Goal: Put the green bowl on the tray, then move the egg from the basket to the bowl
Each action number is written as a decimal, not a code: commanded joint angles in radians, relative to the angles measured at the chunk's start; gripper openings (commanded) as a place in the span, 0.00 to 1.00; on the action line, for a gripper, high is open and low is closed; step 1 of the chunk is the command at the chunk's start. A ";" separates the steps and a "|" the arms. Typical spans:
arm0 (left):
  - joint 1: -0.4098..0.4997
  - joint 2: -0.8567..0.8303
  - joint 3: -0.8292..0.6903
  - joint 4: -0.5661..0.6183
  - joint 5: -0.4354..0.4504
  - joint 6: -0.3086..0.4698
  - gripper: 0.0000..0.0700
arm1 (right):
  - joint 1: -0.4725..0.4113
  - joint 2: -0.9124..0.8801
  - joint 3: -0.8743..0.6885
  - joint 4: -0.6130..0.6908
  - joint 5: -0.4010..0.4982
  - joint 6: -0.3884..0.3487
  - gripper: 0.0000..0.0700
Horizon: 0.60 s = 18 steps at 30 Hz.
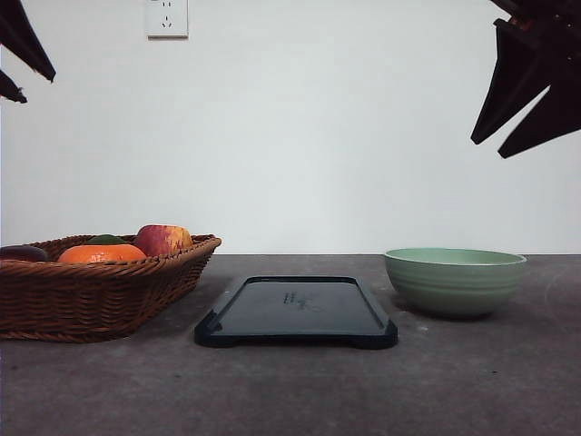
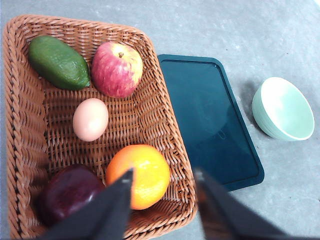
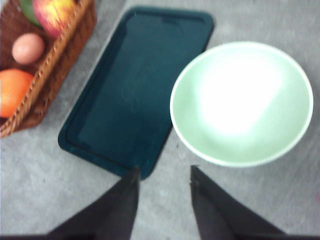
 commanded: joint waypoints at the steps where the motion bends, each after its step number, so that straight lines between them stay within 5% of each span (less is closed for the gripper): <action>1: -0.002 0.006 0.022 0.009 0.006 0.012 0.41 | 0.004 0.008 0.021 -0.002 0.001 -0.012 0.32; 12: -0.002 0.006 0.022 0.008 0.006 0.004 0.41 | 0.002 0.009 0.021 -0.079 0.087 0.055 0.33; 18: -0.002 0.006 0.022 0.008 0.006 0.001 0.41 | -0.010 0.015 0.021 -0.089 0.113 0.052 0.45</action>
